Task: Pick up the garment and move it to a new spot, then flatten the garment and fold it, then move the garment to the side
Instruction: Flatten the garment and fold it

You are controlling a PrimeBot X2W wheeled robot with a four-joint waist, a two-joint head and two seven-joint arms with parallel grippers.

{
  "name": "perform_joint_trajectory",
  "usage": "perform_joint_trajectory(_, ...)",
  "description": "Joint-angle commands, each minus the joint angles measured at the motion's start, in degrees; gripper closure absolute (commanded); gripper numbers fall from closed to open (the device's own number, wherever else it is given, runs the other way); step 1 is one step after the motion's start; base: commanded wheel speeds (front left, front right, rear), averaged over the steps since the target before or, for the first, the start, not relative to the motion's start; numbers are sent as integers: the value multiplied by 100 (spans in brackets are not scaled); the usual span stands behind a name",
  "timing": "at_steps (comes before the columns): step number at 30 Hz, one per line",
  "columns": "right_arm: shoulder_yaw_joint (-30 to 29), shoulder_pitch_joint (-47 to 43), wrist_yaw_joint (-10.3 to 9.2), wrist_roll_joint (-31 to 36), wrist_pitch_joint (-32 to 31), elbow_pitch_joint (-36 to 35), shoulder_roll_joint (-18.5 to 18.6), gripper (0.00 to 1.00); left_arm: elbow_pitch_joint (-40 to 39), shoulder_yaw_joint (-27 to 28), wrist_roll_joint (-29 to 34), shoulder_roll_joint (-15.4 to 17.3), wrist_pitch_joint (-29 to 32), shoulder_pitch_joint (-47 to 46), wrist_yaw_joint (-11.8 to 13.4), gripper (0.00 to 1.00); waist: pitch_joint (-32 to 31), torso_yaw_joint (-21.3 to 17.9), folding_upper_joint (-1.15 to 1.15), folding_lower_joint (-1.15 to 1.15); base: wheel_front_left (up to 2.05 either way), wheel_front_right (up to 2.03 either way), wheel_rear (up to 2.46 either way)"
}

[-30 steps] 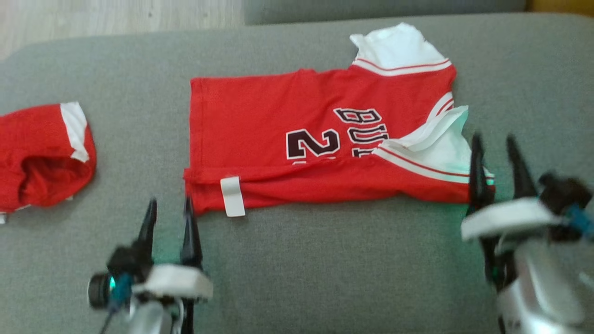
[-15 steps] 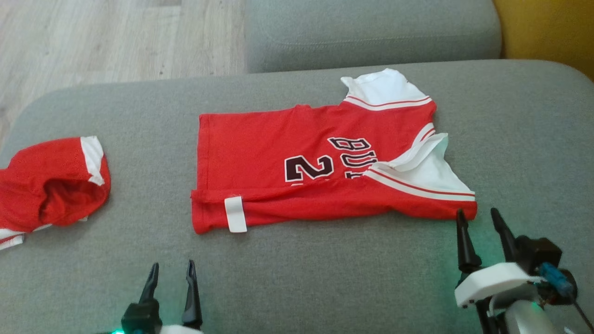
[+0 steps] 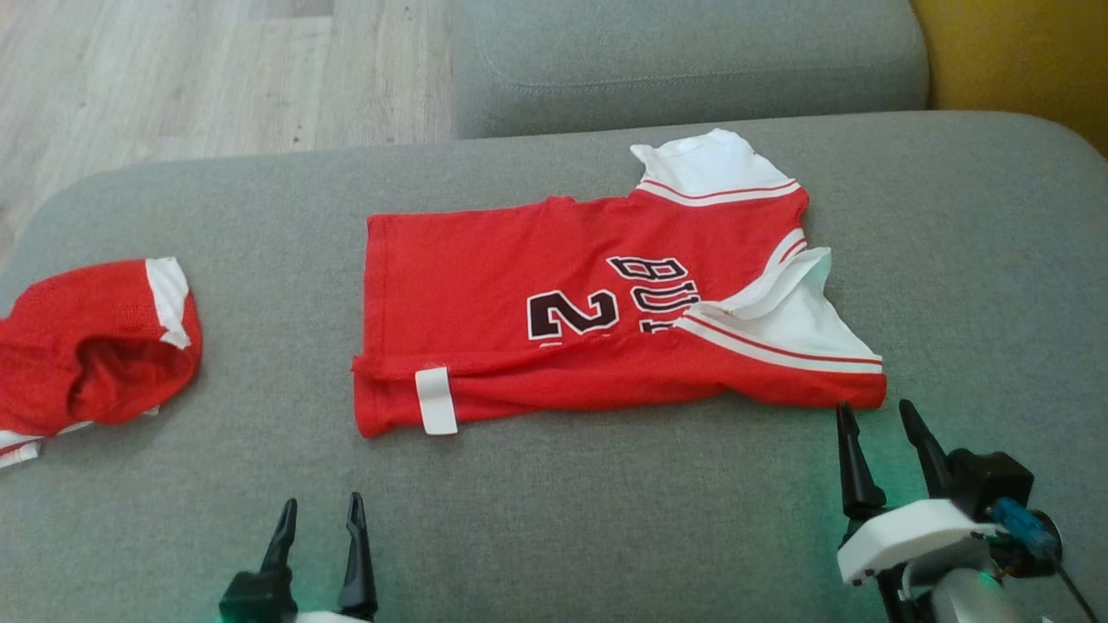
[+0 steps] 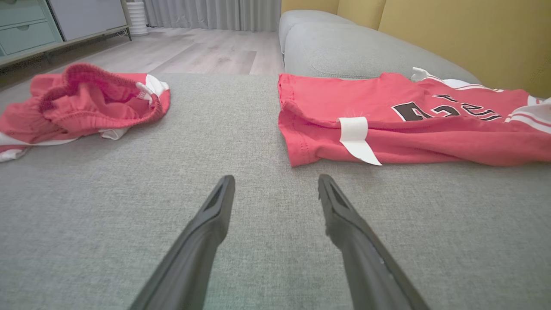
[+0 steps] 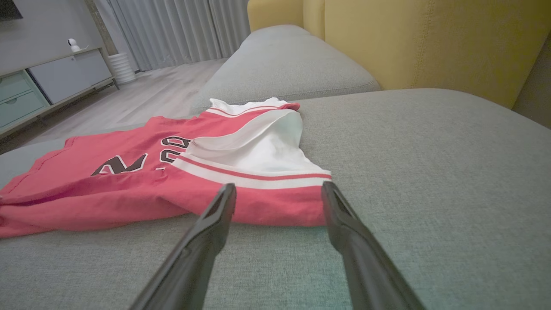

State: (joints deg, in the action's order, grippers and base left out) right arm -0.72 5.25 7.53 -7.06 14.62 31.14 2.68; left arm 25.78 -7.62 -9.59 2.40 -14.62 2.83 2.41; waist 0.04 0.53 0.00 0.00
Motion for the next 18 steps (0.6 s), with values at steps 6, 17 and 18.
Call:
perform_joint_trajectory(6,224,425,-4,-90,38,-233,21,0,-41,206,-326,48,-38,-742,-192,0,454,-34,0,0,0,0,0)
perform_joint_trajectory(17,193,876,-4,-87,38,-379,21,0,840,282,-604,48,-38,-1831,-424,0,1245,-243,0,0,0,0,0)
perform_joint_trajectory(18,186,907,-4,-76,38,-382,21,0,978,276,-570,48,-38,-1891,-409,0,1285,-276,0,0,0,0,0)
